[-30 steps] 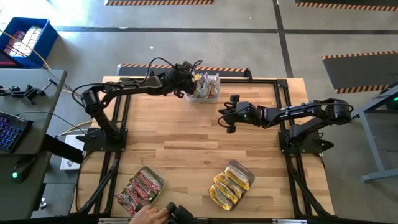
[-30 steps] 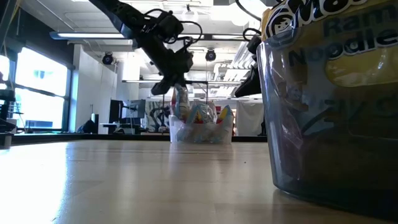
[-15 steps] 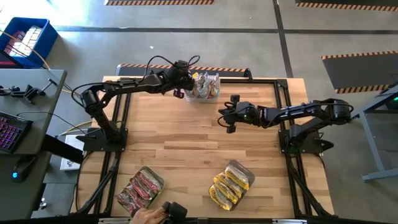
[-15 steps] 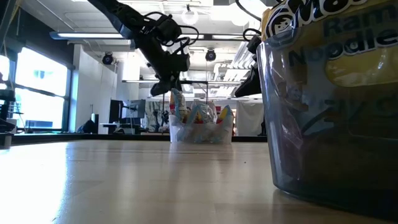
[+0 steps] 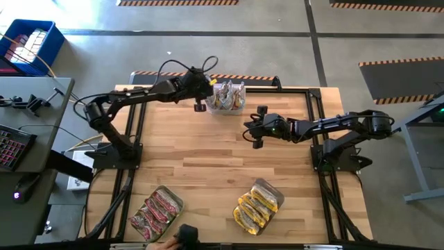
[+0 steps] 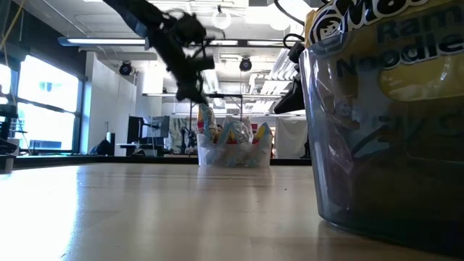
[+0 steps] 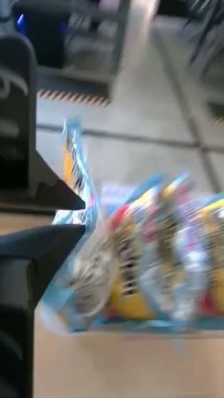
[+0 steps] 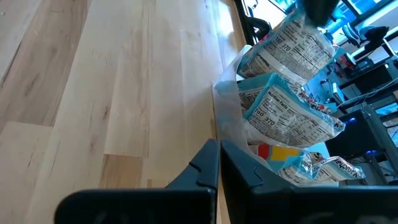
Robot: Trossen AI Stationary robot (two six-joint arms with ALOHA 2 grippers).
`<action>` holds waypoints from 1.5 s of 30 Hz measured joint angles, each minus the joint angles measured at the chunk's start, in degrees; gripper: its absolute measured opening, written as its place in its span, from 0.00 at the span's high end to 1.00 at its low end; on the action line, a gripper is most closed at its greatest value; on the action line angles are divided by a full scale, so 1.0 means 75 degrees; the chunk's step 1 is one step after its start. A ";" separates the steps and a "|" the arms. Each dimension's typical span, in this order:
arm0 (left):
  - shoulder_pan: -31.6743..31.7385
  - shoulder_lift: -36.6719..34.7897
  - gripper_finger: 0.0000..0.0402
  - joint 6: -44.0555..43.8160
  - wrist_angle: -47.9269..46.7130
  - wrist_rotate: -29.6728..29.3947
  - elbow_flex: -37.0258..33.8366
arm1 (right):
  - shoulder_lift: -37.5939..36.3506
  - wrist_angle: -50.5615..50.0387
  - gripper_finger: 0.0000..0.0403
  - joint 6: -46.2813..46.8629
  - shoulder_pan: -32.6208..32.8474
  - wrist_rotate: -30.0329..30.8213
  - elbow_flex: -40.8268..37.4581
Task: Sort Maruchan noodles
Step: Put the light blue noodle pack into the transparent bin
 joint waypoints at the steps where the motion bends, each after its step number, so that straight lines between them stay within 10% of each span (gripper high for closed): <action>1: 0.0026 0.0114 0.93 -0.0094 -0.0154 0.0009 -0.0005 | 0.0000 0.0000 1.00 0.0003 0.0000 0.0000 0.0000; 45: 0.0170 0.0829 1.00 -0.1788 0.0491 0.0182 0.0379 | 0.0000 -0.0096 1.00 0.0434 0.0000 -0.0034 0.0003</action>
